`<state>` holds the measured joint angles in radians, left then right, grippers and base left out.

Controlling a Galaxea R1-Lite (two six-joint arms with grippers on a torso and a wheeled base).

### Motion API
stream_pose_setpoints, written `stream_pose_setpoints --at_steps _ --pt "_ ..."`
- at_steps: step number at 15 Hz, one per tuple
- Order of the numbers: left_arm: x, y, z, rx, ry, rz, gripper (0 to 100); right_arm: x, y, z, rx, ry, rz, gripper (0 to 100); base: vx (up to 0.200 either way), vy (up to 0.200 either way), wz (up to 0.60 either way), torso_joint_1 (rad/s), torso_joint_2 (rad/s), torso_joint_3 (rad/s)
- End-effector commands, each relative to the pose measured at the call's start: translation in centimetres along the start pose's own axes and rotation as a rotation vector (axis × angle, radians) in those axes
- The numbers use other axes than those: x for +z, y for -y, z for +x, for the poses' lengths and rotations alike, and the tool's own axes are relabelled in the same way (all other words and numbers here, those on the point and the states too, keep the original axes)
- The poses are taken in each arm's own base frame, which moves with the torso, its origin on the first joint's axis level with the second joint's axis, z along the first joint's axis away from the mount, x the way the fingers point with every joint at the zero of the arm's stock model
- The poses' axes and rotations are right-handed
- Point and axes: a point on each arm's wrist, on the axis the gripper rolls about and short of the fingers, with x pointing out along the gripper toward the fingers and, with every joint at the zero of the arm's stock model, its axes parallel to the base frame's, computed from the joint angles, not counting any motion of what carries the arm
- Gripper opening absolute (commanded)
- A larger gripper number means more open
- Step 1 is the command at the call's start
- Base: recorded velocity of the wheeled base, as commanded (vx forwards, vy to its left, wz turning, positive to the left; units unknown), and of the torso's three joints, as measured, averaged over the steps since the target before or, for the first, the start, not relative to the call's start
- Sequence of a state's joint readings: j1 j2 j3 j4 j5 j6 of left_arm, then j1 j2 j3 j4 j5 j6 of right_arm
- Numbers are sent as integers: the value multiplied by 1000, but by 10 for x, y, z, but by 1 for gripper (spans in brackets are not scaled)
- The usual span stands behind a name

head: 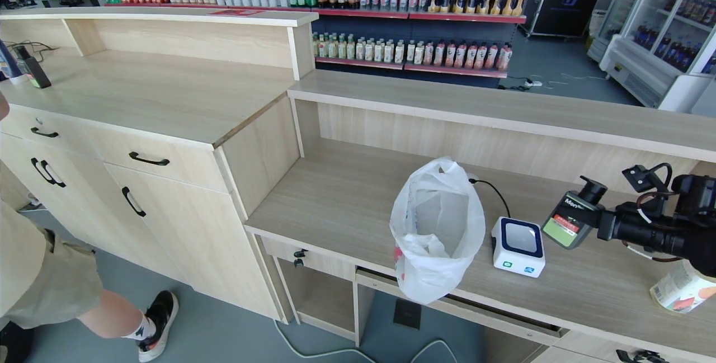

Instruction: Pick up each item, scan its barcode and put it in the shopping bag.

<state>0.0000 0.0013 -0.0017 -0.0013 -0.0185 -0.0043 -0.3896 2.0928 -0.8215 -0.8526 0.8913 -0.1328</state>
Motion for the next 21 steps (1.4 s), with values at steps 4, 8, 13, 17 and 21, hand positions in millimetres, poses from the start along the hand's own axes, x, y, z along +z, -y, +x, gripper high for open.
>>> stream_pose_setpoints --at_steps 4,8,13,17,21 --pt "0 0 0 0 0 0 100 -6 4 5 5 -8 11 0 0 0 0 0 0 0" --pt "0 0 0 0 0 0 100 -8 0 11 23 -16 13 0 0 0 0 0 0 0" --pt "0 0 0 0 0 0 100 -11 -3 17 40 -26 17 0 0 0 0 0 0 0" --pt "0 0 0 0 0 0 100 -9 -1 18 39 -20 11 0 0 0 0 0 0 0" --pt "0 0 0 0 0 0 100 49 -28 -7 -41 88 -97 0 0 0 0 0 0 0"
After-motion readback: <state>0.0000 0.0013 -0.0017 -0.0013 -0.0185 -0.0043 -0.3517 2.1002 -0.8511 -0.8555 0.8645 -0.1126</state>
